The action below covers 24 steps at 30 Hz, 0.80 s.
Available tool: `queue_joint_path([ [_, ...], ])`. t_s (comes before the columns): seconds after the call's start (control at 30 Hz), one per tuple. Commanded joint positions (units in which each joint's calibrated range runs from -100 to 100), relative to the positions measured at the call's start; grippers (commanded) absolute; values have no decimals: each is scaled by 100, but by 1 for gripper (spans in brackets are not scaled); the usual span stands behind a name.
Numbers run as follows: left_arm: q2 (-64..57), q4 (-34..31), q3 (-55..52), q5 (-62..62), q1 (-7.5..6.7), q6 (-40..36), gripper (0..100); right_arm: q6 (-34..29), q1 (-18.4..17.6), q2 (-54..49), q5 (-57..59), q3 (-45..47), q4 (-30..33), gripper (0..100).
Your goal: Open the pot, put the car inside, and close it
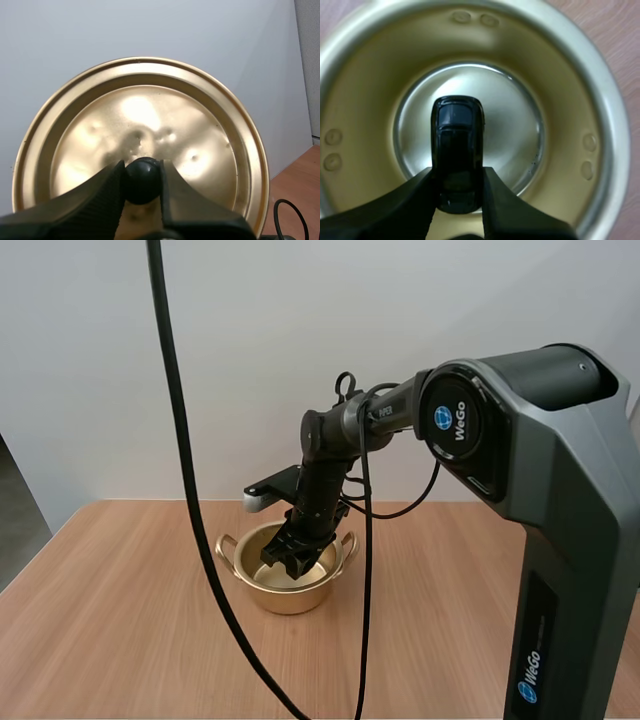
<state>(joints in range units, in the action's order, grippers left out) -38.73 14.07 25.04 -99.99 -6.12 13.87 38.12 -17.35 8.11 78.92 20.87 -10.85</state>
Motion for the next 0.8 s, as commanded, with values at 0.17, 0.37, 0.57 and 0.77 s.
queue_joint_path([
  [0.17, -6, 8, -1, -1, -3, 0, 0, -11, -1, -4, -224, -6, -3, 81],
  [0.37, -6, 8, -1, -1, -3, 0, 0, -46, -1, -4, -287, -6, -3, 74],
  [0.57, 26, 8, -15, -1, -3, 0, 0, -54, 93, -503, -399, -123, 90, 68],
  [0.77, 306, 25, -15, -1, -3, 0, 0, -276, 1043, -1585, -714, -256, 106, 24],
])
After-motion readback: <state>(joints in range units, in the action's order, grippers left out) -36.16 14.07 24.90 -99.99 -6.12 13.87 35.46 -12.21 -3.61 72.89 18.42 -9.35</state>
